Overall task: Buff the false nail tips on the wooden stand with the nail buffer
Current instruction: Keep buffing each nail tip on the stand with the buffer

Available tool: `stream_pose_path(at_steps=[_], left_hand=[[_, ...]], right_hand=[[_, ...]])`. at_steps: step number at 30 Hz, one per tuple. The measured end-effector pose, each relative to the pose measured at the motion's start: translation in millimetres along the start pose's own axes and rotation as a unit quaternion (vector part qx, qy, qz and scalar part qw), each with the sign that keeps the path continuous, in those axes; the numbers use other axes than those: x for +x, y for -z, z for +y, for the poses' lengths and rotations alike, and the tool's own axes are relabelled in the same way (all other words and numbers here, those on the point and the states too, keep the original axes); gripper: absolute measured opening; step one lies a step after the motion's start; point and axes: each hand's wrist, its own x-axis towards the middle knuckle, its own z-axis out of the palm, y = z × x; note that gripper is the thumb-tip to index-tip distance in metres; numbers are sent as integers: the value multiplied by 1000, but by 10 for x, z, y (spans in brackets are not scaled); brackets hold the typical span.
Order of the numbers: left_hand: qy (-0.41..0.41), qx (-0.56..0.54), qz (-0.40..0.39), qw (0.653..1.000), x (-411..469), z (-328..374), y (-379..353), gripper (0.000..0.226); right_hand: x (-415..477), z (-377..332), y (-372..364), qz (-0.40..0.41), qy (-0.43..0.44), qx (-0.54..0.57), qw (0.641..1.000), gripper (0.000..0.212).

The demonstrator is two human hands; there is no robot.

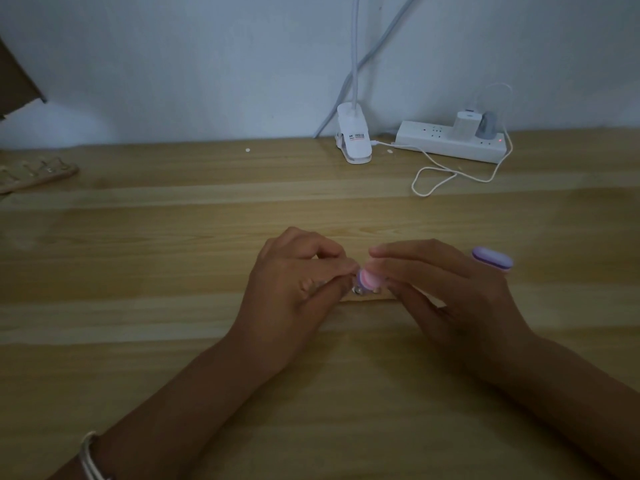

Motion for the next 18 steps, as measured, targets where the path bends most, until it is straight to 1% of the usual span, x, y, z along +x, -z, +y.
stream_pose_path(at_steps=[2,3,6,8,10,14,16,18], left_hand=[[-16,17,-5,1000,-7,-12,14,24],[-20,27,-8,999,-8,-16,21,26],[-13,48,-16,999,-6,-19,26,26],[-14,54,-18,998,-15,-28,26,26],[-24,61,-19,998,-26,-40,25,25],[-19,71,-17,997,-22,-32,23,25],[-21,72,-22,997,-28,-37,26,23],[-27,76,-23,996,-36,-44,29,23]], right_hand=[[-20,-39,-27,-12,20,32,999,20],[-17,-36,-23,-16,30,26,999,19],[30,14,44,-15,22,-16,1000,23],[9,-3,17,-22,10,5,1000,23],[-20,-47,-27,-36,21,31,999,23],[26,24,44,-36,16,-12,999,24],[5,15,13,-37,9,6,999,21],[-21,-26,-36,-43,21,32,998,19]])
